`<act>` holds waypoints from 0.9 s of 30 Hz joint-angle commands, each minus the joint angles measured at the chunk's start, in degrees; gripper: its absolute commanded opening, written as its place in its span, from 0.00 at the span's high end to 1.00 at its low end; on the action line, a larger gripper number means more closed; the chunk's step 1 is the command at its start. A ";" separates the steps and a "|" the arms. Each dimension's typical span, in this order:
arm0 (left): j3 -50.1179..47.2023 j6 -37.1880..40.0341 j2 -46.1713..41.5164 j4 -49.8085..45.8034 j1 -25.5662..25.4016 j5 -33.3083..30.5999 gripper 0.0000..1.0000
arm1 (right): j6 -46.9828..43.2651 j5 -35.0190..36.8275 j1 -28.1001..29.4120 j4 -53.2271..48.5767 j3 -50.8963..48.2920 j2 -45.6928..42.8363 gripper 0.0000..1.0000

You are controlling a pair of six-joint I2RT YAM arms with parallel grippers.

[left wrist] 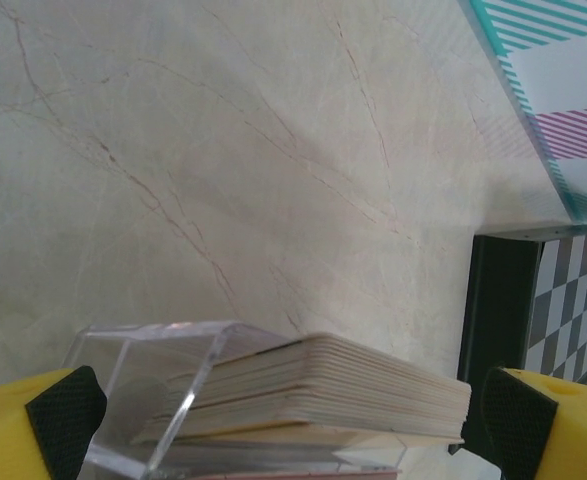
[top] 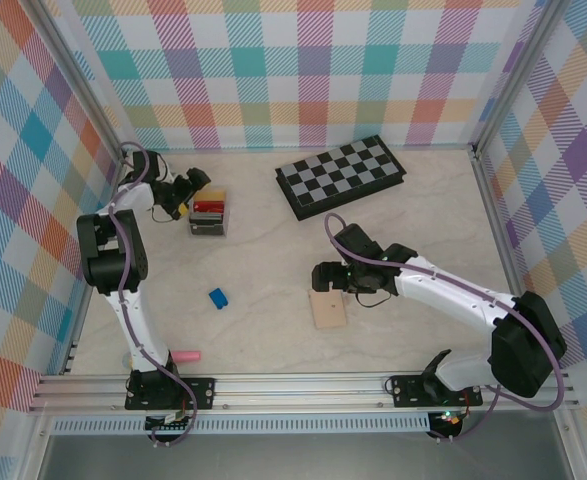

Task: Put the credit cards into the card holder

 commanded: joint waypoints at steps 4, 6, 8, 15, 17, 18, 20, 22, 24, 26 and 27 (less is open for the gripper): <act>-2.17 -1.21 -0.39 4.83 -0.72 7.92 0.00 | 0.63 2.00 -0.13 -1.41 1.06 -0.75 0.07; -3.71 -1.63 -1.33 5.37 -1.70 8.62 0.00 | 0.82 2.06 -0.15 -0.94 1.06 -0.44 0.06; -5.53 -2.09 -2.18 6.25 -2.97 9.34 0.00 | 0.99 1.97 -0.15 -0.46 1.39 0.15 0.07; -10.05 -2.63 -4.94 7.89 -9.63 9.75 0.00 | 1.42 -1.36 -1.97 1.46 1.78 2.39 0.11; -12.25 -4.92 -6.18 10.54 -11.53 9.82 0.00 | 1.91 -3.19 -3.05 2.19 1.55 2.90 0.14; -13.32 -6.16 -6.89 11.63 -12.52 9.65 0.00 | 2.14 -4.15 -3.59 2.81 1.22 3.03 0.16; -14.32 -7.09 -8.14 12.79 -14.59 9.31 0.00 | 2.47 -5.56 -4.57 4.46 0.27 2.95 0.17; -14.25 -6.71 -8.93 12.31 -17.19 8.79 0.00 | 2.84 -7.72 -6.25 6.12 -0.85 2.76 0.18; -13.81 -6.38 -8.84 11.23 -19.56 7.90 0.00 | 2.86 -9.26 -7.82 7.02 -1.72 2.77 0.18; -13.87 -6.83 -8.50 11.92 -21.94 7.80 0.00 | 2.85 -10.58 -9.41 7.65 -2.61 2.55 0.19; -13.83 -6.81 -8.28 11.97 -23.24 7.72 0.00 | 2.84 -11.37 -10.23 8.13 -3.09 2.43 0.20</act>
